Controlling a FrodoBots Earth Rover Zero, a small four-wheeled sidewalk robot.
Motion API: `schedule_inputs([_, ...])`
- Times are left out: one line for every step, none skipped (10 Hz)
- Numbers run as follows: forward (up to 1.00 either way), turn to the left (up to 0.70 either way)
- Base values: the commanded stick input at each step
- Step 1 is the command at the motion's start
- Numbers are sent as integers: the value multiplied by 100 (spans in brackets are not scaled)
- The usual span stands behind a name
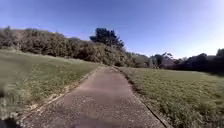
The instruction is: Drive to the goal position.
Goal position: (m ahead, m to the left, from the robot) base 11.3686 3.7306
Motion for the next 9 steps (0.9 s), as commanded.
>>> schedule_inputs([70, 0])
schedule_inputs([70, 0])
schedule_inputs([70, 0])
schedule_inputs([70, 0])
schedule_inputs([70, 0])
schedule_inputs([70, 0])
schedule_inputs([70, 0])
schedule_inputs([70, 0])
schedule_inputs([70, 0])
